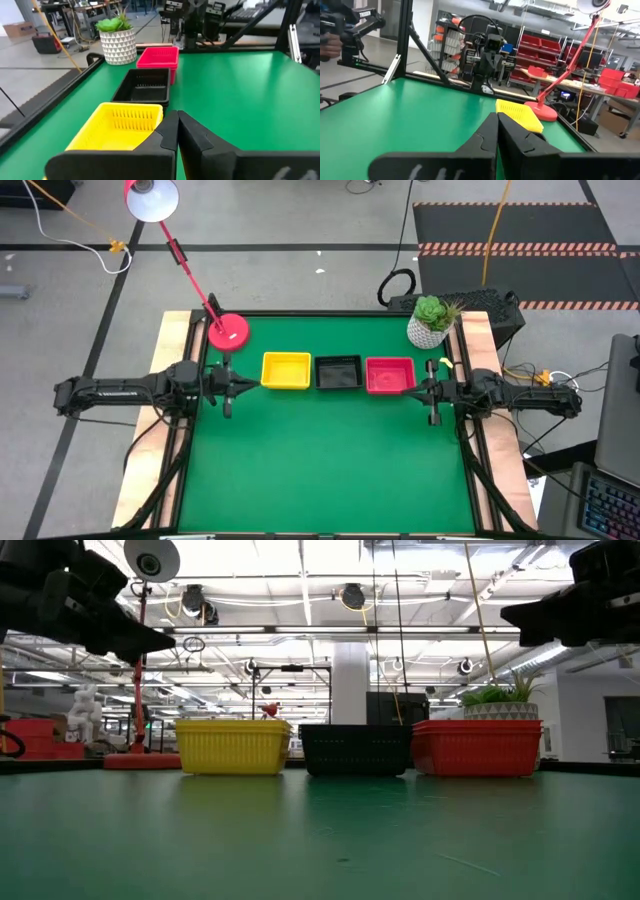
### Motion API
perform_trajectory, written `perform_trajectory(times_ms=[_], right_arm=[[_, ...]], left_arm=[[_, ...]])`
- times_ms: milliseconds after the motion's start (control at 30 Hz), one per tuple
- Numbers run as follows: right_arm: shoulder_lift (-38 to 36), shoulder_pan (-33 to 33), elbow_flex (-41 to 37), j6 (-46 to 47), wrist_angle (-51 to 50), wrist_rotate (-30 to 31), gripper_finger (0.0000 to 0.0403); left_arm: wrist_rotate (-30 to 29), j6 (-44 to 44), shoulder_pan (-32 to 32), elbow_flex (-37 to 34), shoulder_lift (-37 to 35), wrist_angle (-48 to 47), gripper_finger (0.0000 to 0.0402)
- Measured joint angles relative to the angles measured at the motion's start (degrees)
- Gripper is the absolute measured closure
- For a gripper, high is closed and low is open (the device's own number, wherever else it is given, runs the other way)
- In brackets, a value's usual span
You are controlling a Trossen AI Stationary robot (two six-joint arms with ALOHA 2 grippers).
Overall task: Stack baskets by color
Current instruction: Return to Home Position
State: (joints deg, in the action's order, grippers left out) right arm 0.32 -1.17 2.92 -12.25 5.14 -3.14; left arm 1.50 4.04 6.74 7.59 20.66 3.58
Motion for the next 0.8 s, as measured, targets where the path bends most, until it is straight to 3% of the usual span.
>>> perform_trajectory(times_ms=[133,367,800], right_arm=[[0.0,0.0,0.0,0.0,0.2,0.0,0.0403],[0.0,0.0,0.0,0.0,0.3,0.0,0.0403],[0.0,0.0,0.0,0.0,0.5,0.1,0.0403]], left_arm=[[0.0,-4.6,-0.9,-2.4,-2.3,1.1,0.0398],[-0.6,-3.5,-3.2,-7.1,-3.2,9.3,0.0398],[-0.6,-1.8,-3.1,-7.1,-3.1,9.9,0.0399]])
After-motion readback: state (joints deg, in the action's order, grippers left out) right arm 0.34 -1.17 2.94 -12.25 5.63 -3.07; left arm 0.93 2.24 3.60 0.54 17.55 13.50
